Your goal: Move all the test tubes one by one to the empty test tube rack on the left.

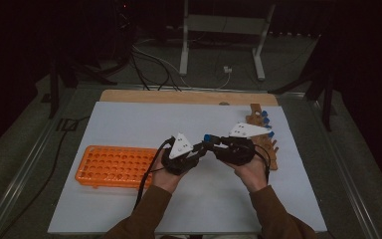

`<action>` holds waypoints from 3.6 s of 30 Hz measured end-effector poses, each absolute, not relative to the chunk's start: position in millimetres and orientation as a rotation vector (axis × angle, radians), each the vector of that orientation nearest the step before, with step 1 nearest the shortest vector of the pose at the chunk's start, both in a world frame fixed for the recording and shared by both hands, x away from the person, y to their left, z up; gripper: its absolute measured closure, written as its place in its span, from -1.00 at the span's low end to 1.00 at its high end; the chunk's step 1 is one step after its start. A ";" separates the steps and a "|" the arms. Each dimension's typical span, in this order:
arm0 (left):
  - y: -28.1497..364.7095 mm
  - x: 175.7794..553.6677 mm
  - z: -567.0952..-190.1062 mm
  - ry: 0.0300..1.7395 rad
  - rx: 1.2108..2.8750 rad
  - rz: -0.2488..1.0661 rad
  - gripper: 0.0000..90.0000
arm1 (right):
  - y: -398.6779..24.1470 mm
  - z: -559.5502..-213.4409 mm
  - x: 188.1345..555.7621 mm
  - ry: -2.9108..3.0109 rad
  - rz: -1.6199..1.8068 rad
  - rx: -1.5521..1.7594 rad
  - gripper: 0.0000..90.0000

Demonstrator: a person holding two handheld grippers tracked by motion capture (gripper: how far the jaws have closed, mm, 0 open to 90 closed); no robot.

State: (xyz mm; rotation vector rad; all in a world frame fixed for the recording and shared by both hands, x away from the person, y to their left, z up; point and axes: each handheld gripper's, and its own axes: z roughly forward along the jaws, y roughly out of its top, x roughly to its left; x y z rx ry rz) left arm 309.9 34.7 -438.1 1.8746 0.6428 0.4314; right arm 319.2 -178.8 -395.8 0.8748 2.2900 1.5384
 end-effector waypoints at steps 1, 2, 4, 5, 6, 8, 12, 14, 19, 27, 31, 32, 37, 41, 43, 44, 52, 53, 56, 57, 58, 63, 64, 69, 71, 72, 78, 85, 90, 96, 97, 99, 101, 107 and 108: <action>37.1 310.4 -438.4 0.649 1.874 0.432 0.74 | -181.2 -394.9 318.9 2.286 1.547 0.871 0.31; 37.1 310.4 -438.4 0.649 1.874 0.432 0.74 | -183.8 -394.0 318.3 2.279 1.554 0.875 0.23; 42.5 311.0 -438.7 0.668 1.864 0.432 0.74 | -190.1 -392.6 316.8 2.258 1.573 0.883 0.08; 45.7 311.2 -438.7 0.675 1.859 0.434 0.74 | -193.7 -392.0 316.2 2.249 1.582 0.890 0.00; 48.7 311.3 -438.8 0.683 1.854 0.434 0.74 | -197.1 -391.6 315.4 2.234 1.593 0.903 -0.10; 57.3 310.8 -438.2 0.703 1.843 0.441 0.74 | -203.9 -391.9 314.3 2.214 1.604 0.917 -0.22; 69.3 308.5 -436.8 0.718 1.843 0.462 0.74 | -216.1 -395.3 313.0 2.184 1.571 0.946 -0.52; 76.4 307.2 -436.8 0.728 1.843 0.474 0.74 | -221.8 -397.7 312.4 2.169 1.550 0.971 -0.65; 92.7 305.2 -438.1 0.758 1.836 0.490 0.73 | -236.4 -404.7 310.1 2.156 1.511 1.001 -0.74; 125.6 307.0 -445.4 0.847 1.802 0.525 0.73 | -256.0 -414.3 302.0 2.145 1.477 1.019 -0.81; 143.4 312.3 -451.4 0.908 1.783 0.550 0.73 | -261.2 -415.0 300.0 2.133 1.481 1.024 -0.81; 143.4 312.3 -451.4 0.908 1.783 0.550 0.74 | -261.9 -415.1 299.7 2.131 1.485 1.022 -0.81; 152.2 321.0 -458.9 0.949 1.782 0.574 0.74 | -263.0 -416.7 298.9 2.124 1.490 1.027 -0.81; 153.3 327.9 -464.8 0.971 1.796 0.583 0.74 | -263.2 -418.9 298.8 2.123 1.495 1.028 -0.81; 153.0 330.3 -467.7 0.980 1.812 0.589 0.74 | -263.7 -419.3 298.6 2.122 1.495 1.028 -0.81; 152.8 331.2 -469.2 0.983 1.820 0.591 0.74 | -264.0 -419.3 298.5 2.122 1.496 1.029 -0.81; 153.7 331.5 -473.1 1.009 1.864 0.568 0.74 | -266.7 -419.1 297.0 2.117 1.495 1.027 -0.80; 153.5 331.6 -473.2 1.018 1.885 0.551 0.73 | -266.7 -418.9 296.7 2.116 1.494 1.027 -0.80; 152.6 332.1 -473.7 1.044 1.919 0.526 0.73 | -266.3 -418.7 296.3 2.115 1.496 1.022 -0.80; 152.5 332.2 -474.2 1.052 1.935 0.516 0.73 | -266.2 -418.7 296.2 2.116 1.495 1.022 -0.80; 152.4 332.3 -475.5 1.057 1.951 0.508 0.73 | -266.2 -418.7 296.1 2.117 1.494 1.021 -0.80; 155.5 331.6 -481.1 1.089 1.967 0.474 0.73 | -266.2 -418.8 295.8 2.119 1.495 1.017 -0.79; 156.6 331.6 -481.4 1.094 1.968 0.466 0.73 | -266.2 -418.8 295.8 2.119 1.495 1.017 -0.79; 151.4 330.7 -484.0 1.091 2.028 0.482 0.72 | -265.0 -419.3 295.7 2.123 1.492 1.013 -0.79; 150.4 330.9 -483.4 1.091 2.035 0.485 0.72 | -264.7 -419.2 295.6 2.124 1.493 1.013 -0.79; 150.2 330.7 -483.4 1.085 2.038 0.486 0.70 | -264.7 -419.1 295.4 2.124 1.493 1.012 -0.79; 151.0 324.2 -475.5 1.056 1.981 0.533 0.31 | -267.4 -419.0 295.1 2.118 1.491 1.017 -0.79; 149.6 321.6 -466.1 1.041 1.948 0.581 0.72 | -269.6 -418.6 294.5 2.110 1.484 1.018 -0.79; 148.6 323.4 -469.2 1.047 1.953 0.576 0.73 | -270.9 -418.4 294.4 2.103 1.470 1.020 -0.79; 153.5 320.2 -470.0 1.059 1.910 0.549 0.53 | -275.3 -416.8 294.6 2.079 1.465 1.031 -0.79; 154.6 318.6 -469.5 1.057 1.898 0.551 0.46 | -276.4 -416.3 294.6 2.073 1.467 1.035 -0.79; 157.3 314.9 -467.3 1.053 1.864 0.549 0.34 | -280.3 -414.6 295.7 2.053 1.458 1.043 -0.79; 160.5 311.1 -464.0 1.052 1.824 0.538 0.24 | -283.7 -413.0 296.6 2.039 1.451 1.047 -0.79; 169.5 300.2 -458.4 1.039 1.708 0.492 -0.10 | -294.0 -409.6 300.9 2.001 1.425 1.067 -0.79; 169.8 297.3 -458.5 1.032 1.701 0.498 -0.25 | -299.2 -408.9 303.6 1.991 1.400 1.075 -0.79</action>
